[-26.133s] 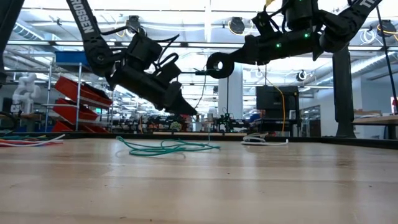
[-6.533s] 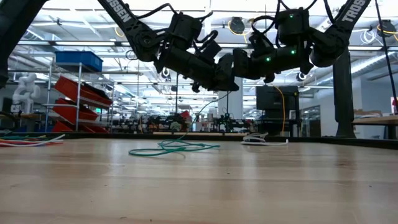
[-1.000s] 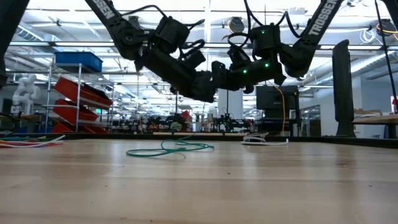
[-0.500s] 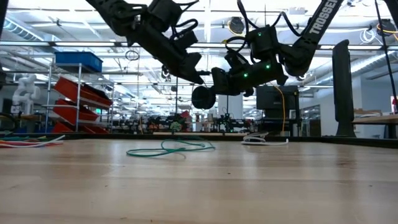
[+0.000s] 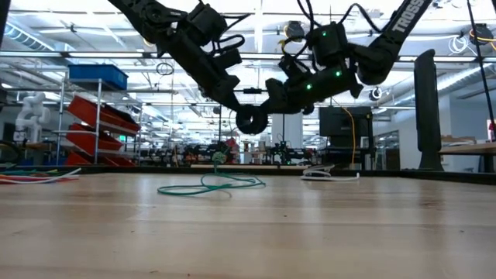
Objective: Coil cords
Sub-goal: Coil the green wire onto the spool
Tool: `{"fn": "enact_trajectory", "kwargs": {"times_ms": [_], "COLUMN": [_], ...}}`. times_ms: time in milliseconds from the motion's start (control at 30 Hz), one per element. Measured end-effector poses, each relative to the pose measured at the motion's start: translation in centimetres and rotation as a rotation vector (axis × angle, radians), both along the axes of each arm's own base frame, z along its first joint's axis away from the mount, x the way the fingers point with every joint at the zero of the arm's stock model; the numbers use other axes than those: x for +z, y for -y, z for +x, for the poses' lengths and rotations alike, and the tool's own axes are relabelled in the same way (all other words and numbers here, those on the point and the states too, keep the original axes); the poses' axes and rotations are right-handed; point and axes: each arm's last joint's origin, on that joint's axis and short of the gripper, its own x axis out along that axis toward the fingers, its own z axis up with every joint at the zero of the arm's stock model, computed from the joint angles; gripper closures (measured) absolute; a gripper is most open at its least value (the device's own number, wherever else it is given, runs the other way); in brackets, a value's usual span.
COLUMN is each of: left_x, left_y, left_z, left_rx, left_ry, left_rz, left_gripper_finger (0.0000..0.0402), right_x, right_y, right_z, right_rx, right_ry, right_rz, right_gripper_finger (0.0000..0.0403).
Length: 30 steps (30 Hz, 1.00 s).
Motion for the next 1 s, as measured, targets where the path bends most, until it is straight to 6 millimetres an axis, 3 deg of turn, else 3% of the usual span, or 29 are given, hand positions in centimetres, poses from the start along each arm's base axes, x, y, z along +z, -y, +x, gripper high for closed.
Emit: {"fn": "enact_trajectory", "kwargs": {"times_ms": [233, 600, 1000], "left_x": [-0.1, 0.1, -2.4], "left_y": [-1.1, -2.8, -3.0], "left_z": [-0.6, -1.3, -2.5], "left_rx": [-0.027, -0.070, -0.188], "left_ry": [0.002, 0.063, 0.162], "left_rz": [-0.046, -0.063, -0.109], "left_gripper_finger": [0.0399, 0.0302, 0.0296], "right_x": [2.2, 4.8, 5.8], "right_y": [-0.9, -1.7, -1.9], "right_z": [-0.8, -1.9, -2.4], "right_rx": [0.025, 0.073, 0.069], "right_ry": [-0.020, 0.005, 0.014], "right_rz": [-0.030, -0.056, -0.087], "right_gripper_finger": [0.0403, 0.0403, 0.0403]}}
